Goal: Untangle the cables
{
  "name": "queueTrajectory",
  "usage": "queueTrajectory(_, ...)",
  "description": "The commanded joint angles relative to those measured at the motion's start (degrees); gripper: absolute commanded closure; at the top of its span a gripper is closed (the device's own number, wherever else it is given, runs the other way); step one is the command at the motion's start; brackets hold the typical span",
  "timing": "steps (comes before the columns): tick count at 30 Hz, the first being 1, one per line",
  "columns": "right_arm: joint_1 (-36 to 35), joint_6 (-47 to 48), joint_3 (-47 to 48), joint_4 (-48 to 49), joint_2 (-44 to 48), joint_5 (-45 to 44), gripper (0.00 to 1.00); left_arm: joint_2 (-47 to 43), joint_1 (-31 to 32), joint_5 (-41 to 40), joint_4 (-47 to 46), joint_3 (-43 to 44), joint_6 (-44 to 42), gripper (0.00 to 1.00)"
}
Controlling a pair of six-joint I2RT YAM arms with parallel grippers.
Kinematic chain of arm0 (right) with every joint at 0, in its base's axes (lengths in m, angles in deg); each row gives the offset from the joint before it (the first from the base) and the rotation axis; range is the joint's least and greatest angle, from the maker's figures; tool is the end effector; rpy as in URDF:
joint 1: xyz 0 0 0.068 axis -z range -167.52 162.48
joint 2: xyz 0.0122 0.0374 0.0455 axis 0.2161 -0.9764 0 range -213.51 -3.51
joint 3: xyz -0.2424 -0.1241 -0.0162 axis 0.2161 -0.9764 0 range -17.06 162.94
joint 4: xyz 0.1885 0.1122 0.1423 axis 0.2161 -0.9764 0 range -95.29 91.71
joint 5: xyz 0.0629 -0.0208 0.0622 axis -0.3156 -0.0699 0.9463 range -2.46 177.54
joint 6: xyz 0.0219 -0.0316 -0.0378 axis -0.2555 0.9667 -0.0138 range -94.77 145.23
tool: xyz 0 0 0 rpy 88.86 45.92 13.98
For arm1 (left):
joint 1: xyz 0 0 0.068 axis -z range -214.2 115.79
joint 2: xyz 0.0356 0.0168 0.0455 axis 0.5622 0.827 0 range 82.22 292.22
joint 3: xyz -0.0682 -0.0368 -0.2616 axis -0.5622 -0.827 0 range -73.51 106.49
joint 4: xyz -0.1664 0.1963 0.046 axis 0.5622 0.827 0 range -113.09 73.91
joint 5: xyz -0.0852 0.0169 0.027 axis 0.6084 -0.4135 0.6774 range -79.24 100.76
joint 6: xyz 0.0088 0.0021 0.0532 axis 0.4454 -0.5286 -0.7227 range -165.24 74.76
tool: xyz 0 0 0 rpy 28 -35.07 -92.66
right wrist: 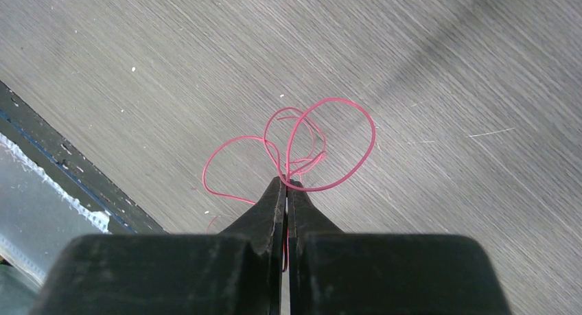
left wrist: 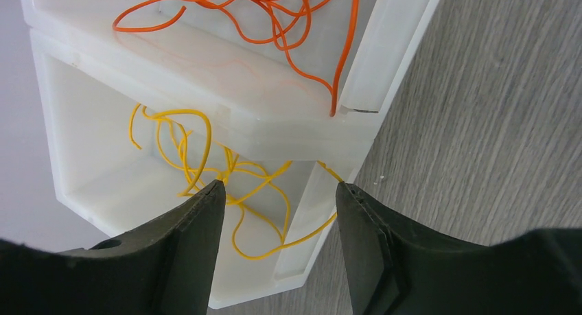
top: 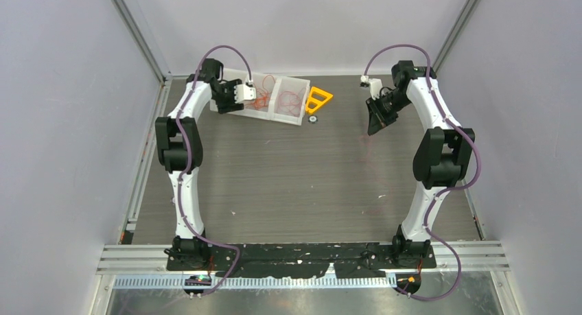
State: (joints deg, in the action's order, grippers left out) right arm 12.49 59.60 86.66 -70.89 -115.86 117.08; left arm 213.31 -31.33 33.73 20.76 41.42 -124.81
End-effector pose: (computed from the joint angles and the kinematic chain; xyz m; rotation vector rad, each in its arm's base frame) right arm 0.3876 0.0175 0.2765 -0.8736 2.6360 0.6363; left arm 0.4976 -0.0389 0.2094 1.7432 1.7836 0.0171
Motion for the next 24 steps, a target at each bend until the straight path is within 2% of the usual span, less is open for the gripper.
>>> queueTrajectory(1,-0.01,0.72,2.52,-1.48,-0.33,0.06,0.95,-0.42,-0.41,1.56,0.75,0.69,-0.57,0.38)
queueTrajectory(9,-0.01,0.81,2.54,-1.58,-0.32,-0.42,0.94,2.48,-0.41,-0.02,1.02,3.99,-0.94,0.48)
queueTrajectory(16,-0.01,0.7,2.67,-1.58,-0.56,-0.58,0.95,3.49,-0.41,-0.07,1.58,4.42,-1.64,0.48)
queueTrajectory(20,-0.01,0.53,2.79,-1.58,-0.71,-0.69,0.95,3.43,-0.41,1.12,2.96,4.57,-2.35,0.59)
queueTrajectory(24,-0.01,0.36,3.38,-1.58,-1.03,-0.78,0.95,2.13,-0.11,4.85,9.09,4.35,-7.13,0.74)
